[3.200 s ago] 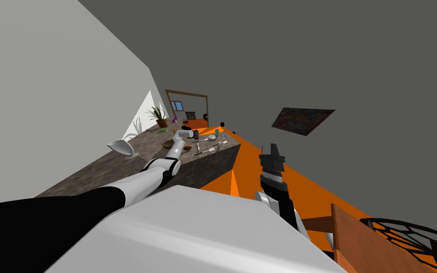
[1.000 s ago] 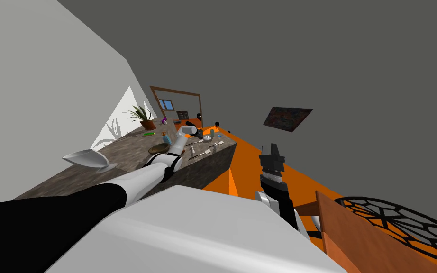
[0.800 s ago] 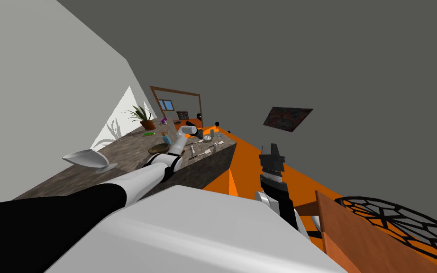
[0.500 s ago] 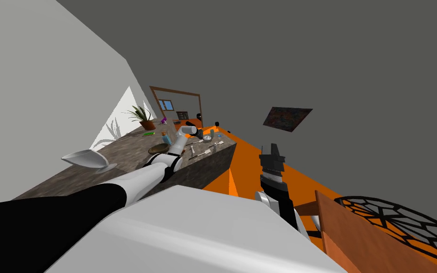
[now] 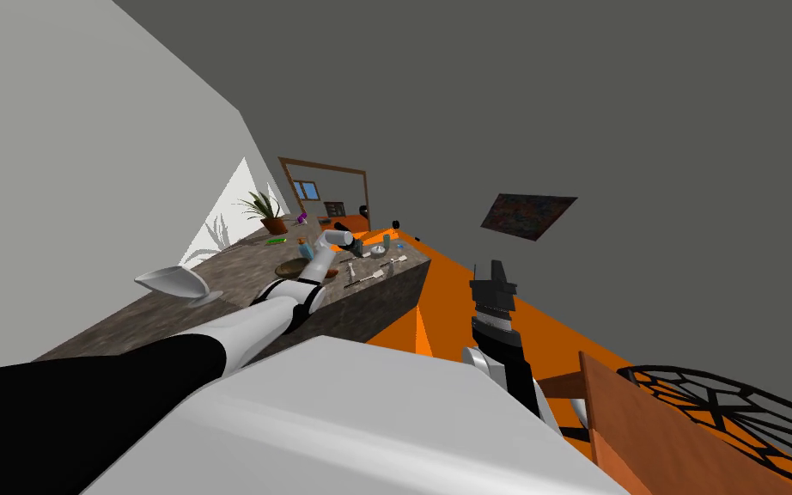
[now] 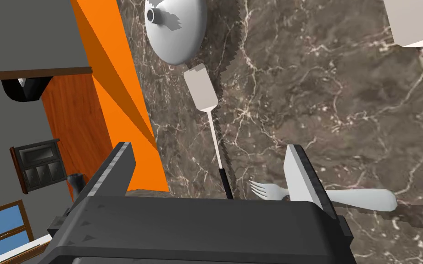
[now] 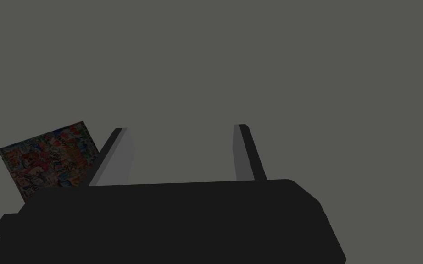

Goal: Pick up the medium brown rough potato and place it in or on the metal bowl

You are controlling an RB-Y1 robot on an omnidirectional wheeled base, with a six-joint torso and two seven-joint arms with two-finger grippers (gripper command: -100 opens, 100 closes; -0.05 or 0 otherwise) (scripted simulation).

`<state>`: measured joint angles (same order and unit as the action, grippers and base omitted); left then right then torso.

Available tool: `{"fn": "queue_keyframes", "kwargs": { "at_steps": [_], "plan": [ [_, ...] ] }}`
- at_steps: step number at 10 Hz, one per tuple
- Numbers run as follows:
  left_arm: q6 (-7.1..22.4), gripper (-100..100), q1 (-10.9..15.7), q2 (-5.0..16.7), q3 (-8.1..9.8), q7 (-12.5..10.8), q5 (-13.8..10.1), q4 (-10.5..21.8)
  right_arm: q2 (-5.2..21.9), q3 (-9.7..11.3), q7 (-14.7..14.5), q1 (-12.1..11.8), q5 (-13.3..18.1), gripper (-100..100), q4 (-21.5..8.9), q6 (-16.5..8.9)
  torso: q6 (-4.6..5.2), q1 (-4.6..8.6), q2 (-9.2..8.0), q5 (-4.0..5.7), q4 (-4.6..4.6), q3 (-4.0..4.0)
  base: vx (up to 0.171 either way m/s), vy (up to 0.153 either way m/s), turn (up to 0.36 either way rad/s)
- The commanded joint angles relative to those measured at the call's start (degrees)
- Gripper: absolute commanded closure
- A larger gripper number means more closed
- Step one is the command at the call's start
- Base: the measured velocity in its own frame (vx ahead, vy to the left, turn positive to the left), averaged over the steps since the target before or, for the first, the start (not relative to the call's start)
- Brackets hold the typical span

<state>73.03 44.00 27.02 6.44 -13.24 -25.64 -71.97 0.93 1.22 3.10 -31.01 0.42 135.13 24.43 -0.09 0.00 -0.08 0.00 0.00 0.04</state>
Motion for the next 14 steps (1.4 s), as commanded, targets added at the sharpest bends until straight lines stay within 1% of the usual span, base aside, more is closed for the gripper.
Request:
{"fn": "queue_keyframes", "kwargs": {
  "at_steps": [1, 2, 3, 4, 5, 6, 7, 8, 9, 10, 11, 12, 13, 14],
  "plan": [
    [2.2, -100, -0.6, 1.2, -0.03, -0.9, 0.4, 0.6, 0.0, 0.0, 0.0, 0.0, 0.0, 0, 0.0, 0.0, 0.00, 0.00, 0.00, 0.00, 0.00, 0.00, -0.023, -0.012, 0.077],
    [4.0, -100, -1.1, 2.3, -0.02, -1.7, 0.7, 1.0, 0.0, 0.0, 0.0, 0.0, 0.0, 0, 0.0, 0.0, -0.02, 0.00, -0.04, 0.00, 0.01, 0.02, -0.030, -0.015, 0.101],
    [4.8, -100, -1.3, 2.8, 0.00, -2.0, 0.9, 1.3, 0.0, 0.0, 0.0, 0.0, 0.0, 0, 0.0, 0.0, -0.01, 0.01, -0.06, 0.00, 0.01, 0.03, -0.018, -0.009, 0.061],
    [6.5, -100, -1.9, 3.8, 0.11, -2.8, 1.3, 2.0, 0.0, 0.0, 0.0, 0.0, 0.0, 0, 0.0, 0.0, 0.00, 0.00, -0.03, 0.00, 0.01, 0.02, 0.005, -0.010, 0.066],
    [7.3, -100, -2.1, 4.4, 0.20, -3.1, 1.5, 2.4, 0.0, 0.0, 0.0, 0.0, 0.0, 0, 0.0, 0.0, -0.01, 0.00, 0.03, 0.00, 0.00, -0.01, 0.001, -0.012, 0.079],
    [8.8, -100, -2.6, 5.3, 0.45, -3.7, 1.9, 3.3, 0.0, 0.0, 0.0, 0.0, 0.0, 0, 0.0, 0.0, 0.00, 0.01, 0.05, 0.01, -0.01, -0.03, 0.053, -0.019, 0.141],
    [9.5, -100, -2.9, 5.7, 0.61, -4.0, 2.1, 3.8, 0.0, 0.0, 0.0, 0.0, 0.0, 0, 0.0, 0.0, -0.02, 0.02, 0.19, 0.00, -0.04, -0.10, 0.067, -0.010, 0.075],
    [10.6, -100, -3.4, 6.4, 0.97, -4.4, 2.4, 4.9, 0.0, 0.0, 0.0, 0.0, 0.0, 0, 0.0, 0.0, 0.02, 0.01, 0.27, 0.01, -0.06, -0.16, 0.068, -0.004, 0.092],
    [11.0, -100, -3.6, 6.7, 1.16, -4.6, 2.5, 5.5, 0.0, 0.0, 0.0, 0.0, 0.0, 0, 0.0, 0.0, 0.00, -0.01, 0.31, 0.00, -0.07, -0.18, 0.054, 0.006, 0.063],
    [12.2, -100, -4.3, 7.4, 1.69, -4.9, 2.9, 7.3, 0.0, 0.0, 0.0, 0.0, 0.0, 0, 0.0, 0.0, 0.01, -0.05, 0.27, -0.01, -0.06, -0.16, 0.056, 0.042, 0.094],
    [12.9, -100, -5.0, 7.7, 2.14, -5.2, 3.1, 9.1, 0.0, 0.0, 0.0, 0.0, 0.0, 0, 0.0, 0.0, -0.01, -0.19, 0.27, -0.04, -0.07, -0.16, 0.081, 0.076, 0.103],
    [13.3, -100, -5.5, 7.8, 2.40, -5.2, 3.2, 10.1, 0.0, 0.0, 0.0, 0.0, 0.0, 0, 0.0, 0.0, 0.00, -0.31, 0.34, -0.07, -0.08, -0.20, 0.078, 0.082, 0.048],
    [13.6, -100, -5.9, 7.7, 2.63, -5.2, 3.2, 11.0, 0.0, 0.0, 0.0, 0.0, 0.0, 0, 0.0, 0.0, 0.02, -0.35, 0.35, -0.09, -0.09, -0.21, 0.079, 0.070, 0.016],
    [14.0, -100, -6.9, 7.1, 2.92, -5.1, 3.1, 12.6, 0.0, 0.0, 0.0, 0.0, 0.0, 0, 0.0, 0.0, 0.02, -0.33, 0.36, -0.08, -0.09, -0.22, 0.117, 0.104, 0.018]
  ]
}}
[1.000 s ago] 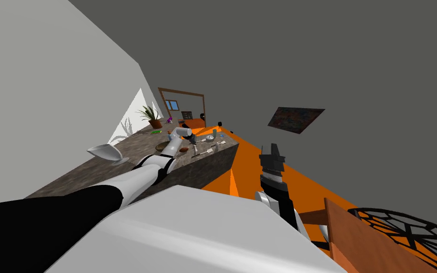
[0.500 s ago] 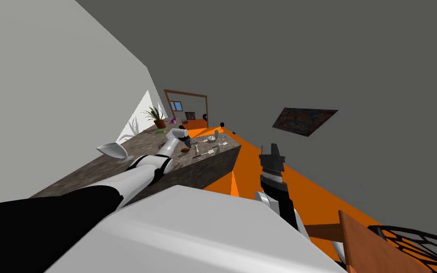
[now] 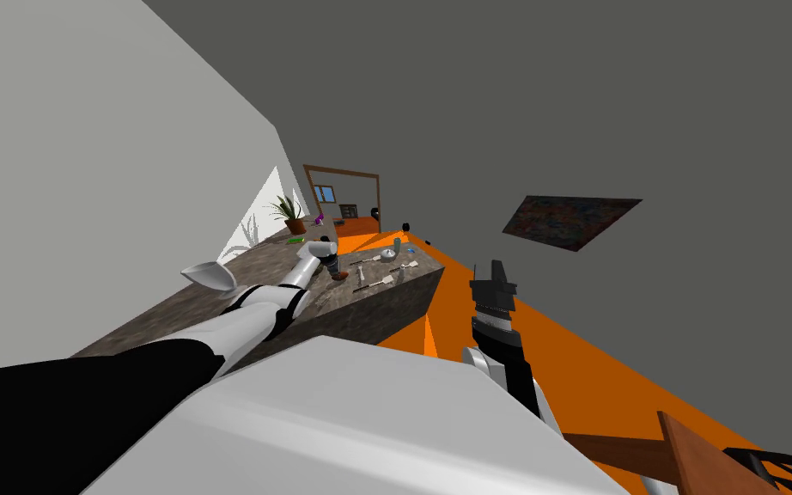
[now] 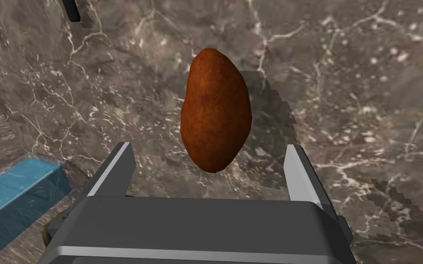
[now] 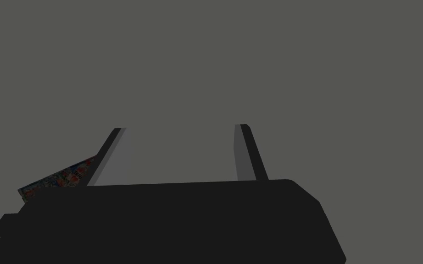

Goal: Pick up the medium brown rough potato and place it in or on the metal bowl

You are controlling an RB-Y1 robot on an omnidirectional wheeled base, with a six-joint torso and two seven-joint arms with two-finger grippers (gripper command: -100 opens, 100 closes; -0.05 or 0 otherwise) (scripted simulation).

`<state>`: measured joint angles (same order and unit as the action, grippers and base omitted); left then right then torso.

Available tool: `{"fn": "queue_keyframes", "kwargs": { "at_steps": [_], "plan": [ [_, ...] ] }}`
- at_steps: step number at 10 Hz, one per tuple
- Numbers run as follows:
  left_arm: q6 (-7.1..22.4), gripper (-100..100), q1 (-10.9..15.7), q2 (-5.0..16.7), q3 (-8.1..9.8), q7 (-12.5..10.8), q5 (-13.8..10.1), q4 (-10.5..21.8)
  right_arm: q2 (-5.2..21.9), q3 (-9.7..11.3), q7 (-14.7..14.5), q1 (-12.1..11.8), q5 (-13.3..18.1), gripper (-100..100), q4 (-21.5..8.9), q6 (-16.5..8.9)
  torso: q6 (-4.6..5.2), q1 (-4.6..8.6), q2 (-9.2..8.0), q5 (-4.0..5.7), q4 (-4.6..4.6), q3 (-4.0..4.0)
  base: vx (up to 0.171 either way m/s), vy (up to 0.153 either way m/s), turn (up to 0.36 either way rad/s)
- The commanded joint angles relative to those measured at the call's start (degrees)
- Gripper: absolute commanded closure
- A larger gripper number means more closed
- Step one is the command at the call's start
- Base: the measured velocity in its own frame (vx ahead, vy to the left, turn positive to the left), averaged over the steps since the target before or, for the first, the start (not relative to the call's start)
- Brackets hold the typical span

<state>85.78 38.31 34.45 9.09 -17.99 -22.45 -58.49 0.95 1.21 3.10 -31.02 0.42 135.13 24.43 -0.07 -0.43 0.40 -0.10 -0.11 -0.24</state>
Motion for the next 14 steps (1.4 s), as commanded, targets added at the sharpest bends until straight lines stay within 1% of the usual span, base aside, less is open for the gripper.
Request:
{"fn": "queue_keyframes", "kwargs": {
  "at_steps": [1, 2, 3, 4, 6, 7, 8, 12, 13, 14],
  "plan": [
    [1.3, -100, -1.9, -0.8, 0.24, -0.3, -0.1, -0.1, 0.0, 0.0, 0.0, 0.0, 0.0, 0, 0.0, 0.0, 0.00, 0.00, 0.00, 0.00, 0.00, 0.00, 0.120, 0.093, -0.003],
    [0.2, -100, -1.2, -0.4, 0.20, 0.1, -0.1, 0.5, 0.0, 0.0, 0.0, 0.0, 0.0, 0, 0.0, 0.0, 0.00, 0.05, 0.01, -0.01, -0.02, -0.02, -0.009, -0.008, 0.005],
    [0.3, 0, -1.3, -0.5, 0.22, 0.1, -0.1, 0.5, 0.0, 0.0, 0.0, 0.0, 0.0, 0, 0.0, 0.0, 0.02, 0.34, -0.28, 0.07, 0.06, 0.15, 0.000, 0.000, 0.000],
    [-1.5, -100, -1.9, -1.1, 0.18, 0.4, 0.2, 1.5, 0.0, 0.0, 0.0, 0.0, 0.0, 0, 0.0, 0.0, 0.02, 0.40, -0.37, 0.10, 0.09, 0.21, 0.003, -0.004, 0.010],
    [-3.3, -100, -2.5, -1.8, 0.13, 0.6, 0.6, 2.6, 0.0, 0.0, 0.0, 0.0, 0.0, 0, 0.0, 0.0, 0.02, 0.44, -0.40, 0.10, 0.09, 0.23, 0.002, -0.003, 0.008],
    [-2.5, -100, -2.6, -1.6, 0.20, 0.5, 0.4, 1.9, 0.0, 0.0, 0.0, 0.0, 0.0, 0, 0.0, 0.0, 0.02, 0.42, -0.41, 0.10, 0.10, 0.24, 0.000, 0.000, 0.000],
    [-2.7, 100, -2.6, -1.6, 0.21, 0.5, 0.4, 1.9, 0.0, 0.0, 0.0, 0.0, 0.0, 0, 0.0, 0.0, 0.02, 0.42, -0.42, 0.10, 0.10, 0.24, 0.000, 0.000, 0.000],
    [-2.7, 100, -2.5, -1.5, 0.24, 0.5, 0.4, 1.9, 0.0, 0.0, 0.0, 0.0, 0.0, 0, 0.0, 0.0, 0.02, 0.36, -0.36, 0.02, 0.01, 0.17, 0.000, 0.000, 0.000],
    [-2.7, 0, -2.5, -1.5, 0.24, 0.5, 0.4, 1.9, 0.0, 0.0, 0.0, 0.0, 0.0, 0, 0.0, 0.0, 0.02, 0.36, -0.35, 0.01, 0.01, 0.16, 0.000, 0.000, 0.000],
    [-1.1, 100, -1.8, -1.0, 0.19, 0.3, 0.2, 1.3, 0.0, 0.0, 0.0, 0.0, 0.0, 0, 0.0, 0.0, 0.02, 0.35, -0.34, 0.01, 0.00, 0.16, 0.003, 0.004, -0.015]
  ]
}}
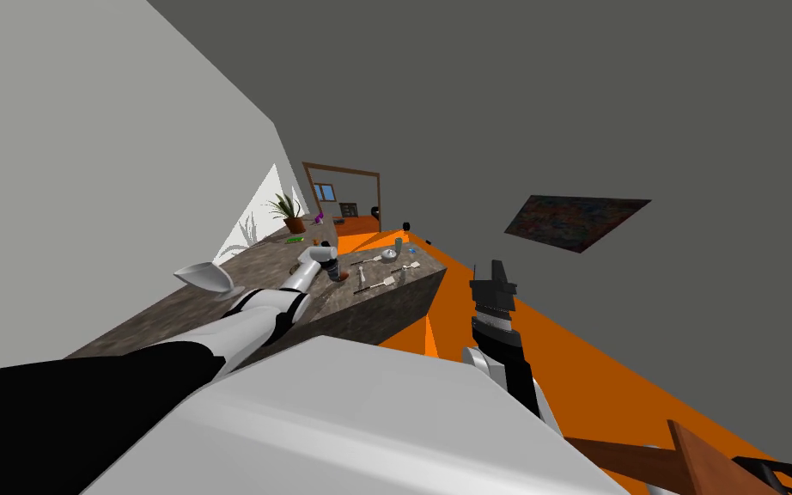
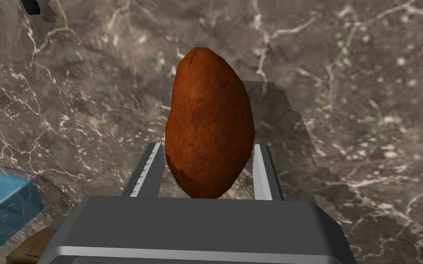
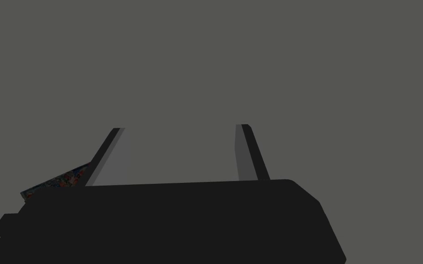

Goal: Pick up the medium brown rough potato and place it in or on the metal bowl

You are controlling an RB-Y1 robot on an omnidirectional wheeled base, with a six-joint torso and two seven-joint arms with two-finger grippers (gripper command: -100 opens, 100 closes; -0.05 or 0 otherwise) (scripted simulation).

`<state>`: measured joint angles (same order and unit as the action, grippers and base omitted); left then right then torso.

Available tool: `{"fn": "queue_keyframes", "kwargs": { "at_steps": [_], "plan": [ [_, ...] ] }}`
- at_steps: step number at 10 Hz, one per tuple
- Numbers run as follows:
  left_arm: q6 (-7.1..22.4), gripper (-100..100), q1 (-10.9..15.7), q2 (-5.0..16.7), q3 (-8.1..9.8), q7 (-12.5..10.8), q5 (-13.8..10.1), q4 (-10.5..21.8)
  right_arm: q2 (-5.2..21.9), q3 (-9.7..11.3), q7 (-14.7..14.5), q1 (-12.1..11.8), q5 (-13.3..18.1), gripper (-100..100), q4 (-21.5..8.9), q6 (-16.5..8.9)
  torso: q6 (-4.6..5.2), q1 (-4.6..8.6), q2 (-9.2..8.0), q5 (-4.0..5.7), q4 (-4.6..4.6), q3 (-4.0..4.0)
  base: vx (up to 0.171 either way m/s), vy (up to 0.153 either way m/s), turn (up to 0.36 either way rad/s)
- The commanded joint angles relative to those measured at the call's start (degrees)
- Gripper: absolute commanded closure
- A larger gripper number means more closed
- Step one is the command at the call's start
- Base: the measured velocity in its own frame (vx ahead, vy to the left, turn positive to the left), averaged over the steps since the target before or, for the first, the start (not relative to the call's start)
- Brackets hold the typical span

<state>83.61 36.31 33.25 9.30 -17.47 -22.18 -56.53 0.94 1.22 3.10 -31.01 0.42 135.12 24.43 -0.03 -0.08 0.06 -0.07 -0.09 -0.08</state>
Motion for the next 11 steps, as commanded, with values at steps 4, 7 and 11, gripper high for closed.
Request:
{"fn": "queue_keyframes", "kwargs": {
  "at_steps": [4, 7, 11],
  "plan": [
    [0.8, 100, 2.3, 1.5, 0.63, -0.4, -0.2, -1.5, 0.0, 0.0, 0.0, 0.0, 0.0, 0, 0.0, 0.0, -0.01, 0.00, -0.01, -0.03, -0.03, -0.01, -0.020, -0.006, -0.002],
    [0.0, 100, 4.8, 3.4, 1.65, -0.9, -0.1, -1.9, 0.0, 0.0, 0.0, 0.0, 0.0, 0, 0.0, 0.0, -0.03, 0.23, -0.61, 0.06, 0.16, 0.37, -0.140, -0.040, -0.009],
    [-1.6, 100, 8.2, 7.5, 3.52, -2.4, 1.1, -0.9, 0.0, 0.0, 0.0, 0.0, 0.0, 0, 0.0, 0.0, -0.14, -0.06, -0.64, 0.04, 0.24, 0.44, -0.124, 0.020, -0.038]
  ]
}}
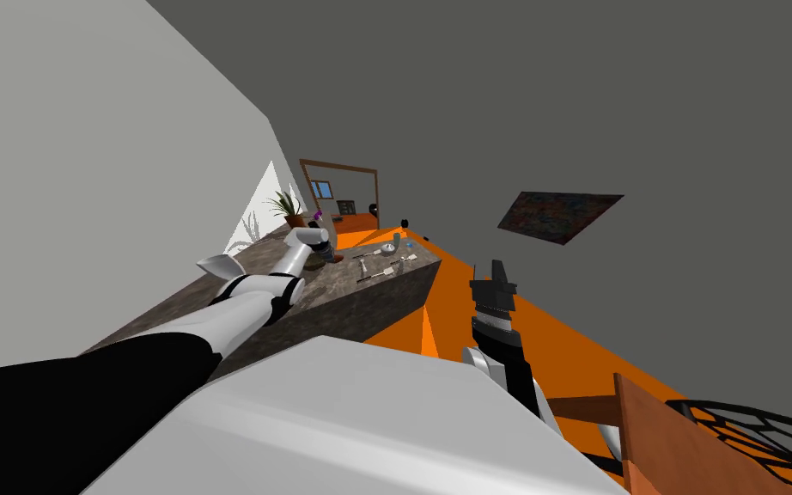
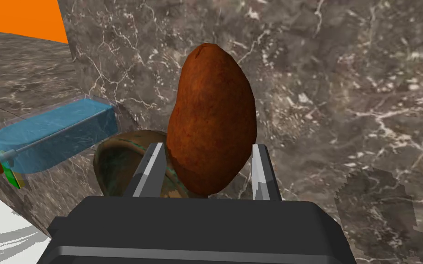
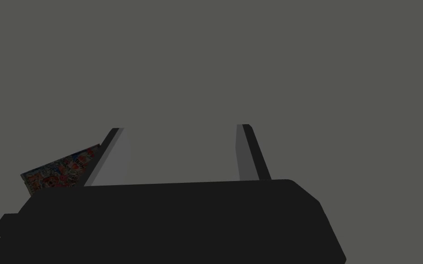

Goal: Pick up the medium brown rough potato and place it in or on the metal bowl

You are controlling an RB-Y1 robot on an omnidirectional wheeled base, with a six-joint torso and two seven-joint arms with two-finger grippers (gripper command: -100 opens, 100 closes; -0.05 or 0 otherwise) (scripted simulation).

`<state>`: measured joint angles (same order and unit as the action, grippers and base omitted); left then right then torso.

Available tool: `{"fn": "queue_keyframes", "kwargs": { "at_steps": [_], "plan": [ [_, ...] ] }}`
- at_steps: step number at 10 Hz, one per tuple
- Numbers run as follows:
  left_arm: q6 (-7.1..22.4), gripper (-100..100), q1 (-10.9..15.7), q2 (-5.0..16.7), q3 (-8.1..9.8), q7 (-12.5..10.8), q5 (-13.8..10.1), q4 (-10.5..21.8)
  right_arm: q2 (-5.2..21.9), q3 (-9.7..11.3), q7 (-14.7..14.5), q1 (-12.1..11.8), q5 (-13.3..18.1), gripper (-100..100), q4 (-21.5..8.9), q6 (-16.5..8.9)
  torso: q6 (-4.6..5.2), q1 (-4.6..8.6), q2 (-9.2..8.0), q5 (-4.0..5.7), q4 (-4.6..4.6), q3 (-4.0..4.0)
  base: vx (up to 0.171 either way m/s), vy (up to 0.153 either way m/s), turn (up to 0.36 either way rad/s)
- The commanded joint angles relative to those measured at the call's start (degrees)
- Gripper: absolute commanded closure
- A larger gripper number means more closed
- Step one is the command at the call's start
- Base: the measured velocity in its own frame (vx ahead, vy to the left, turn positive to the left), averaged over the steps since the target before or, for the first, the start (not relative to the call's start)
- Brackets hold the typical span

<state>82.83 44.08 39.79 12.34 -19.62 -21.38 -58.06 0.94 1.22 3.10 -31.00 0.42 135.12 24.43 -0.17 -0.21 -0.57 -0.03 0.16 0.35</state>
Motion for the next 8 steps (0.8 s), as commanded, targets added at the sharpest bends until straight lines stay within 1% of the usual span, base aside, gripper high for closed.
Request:
{"fn": "queue_keyframes", "kwargs": {
  "at_steps": [1, 2, 4, 7, 8],
  "plan": [
    [-1.1, 100, 0.7, 1.6, 0.70, -0.5, 0.6, 1.0, 0.0, 0.0, 0.0, 0.0, 0.0, 0, 0.0, 0.0, 0.00, 0.00, 0.00, 0.00, 0.00, 0.00, -0.098, 0.085, -0.052],
    [-1.6, 100, 1.1, 2.9, 1.05, -1.0, 1.5, 1.8, 0.0, 0.0, 0.0, 0.0, 0.0, 0, 0.0, 0.0, -0.06, -0.17, 0.02, -0.07, -0.03, -0.02, -0.077, 0.096, -0.060],
    [-2.3, 100, 1.1, 4.0, 1.28, -1.4, 2.4, 2.8, 0.0, 0.0, 0.0, 0.0, 0.0, 0, 0.0, 0.0, -0.10, -0.23, 0.11, -0.12, -0.06, -0.08, -0.058, 0.059, -0.025],
    [-3.1, 100, 0.8, 5.5, 1.37, -1.9, 4.0, 4.4, 0.0, 0.0, 0.0, 0.0, 0.0, 0, 0.0, 0.0, -0.04, -0.12, 0.38, -0.10, -0.14, -0.24, -0.009, 0.047, -0.027],
    [-3.7, 100, 0.5, 6.4, 1.29, -2.1, 5.0, 5.3, 0.0, 0.0, 0.0, 0.0, 0.0, 0, 0.0, 0.0, -0.02, -0.13, 0.46, -0.11, -0.16, -0.29, 0.021, 0.062, -0.042]
  ]
}}
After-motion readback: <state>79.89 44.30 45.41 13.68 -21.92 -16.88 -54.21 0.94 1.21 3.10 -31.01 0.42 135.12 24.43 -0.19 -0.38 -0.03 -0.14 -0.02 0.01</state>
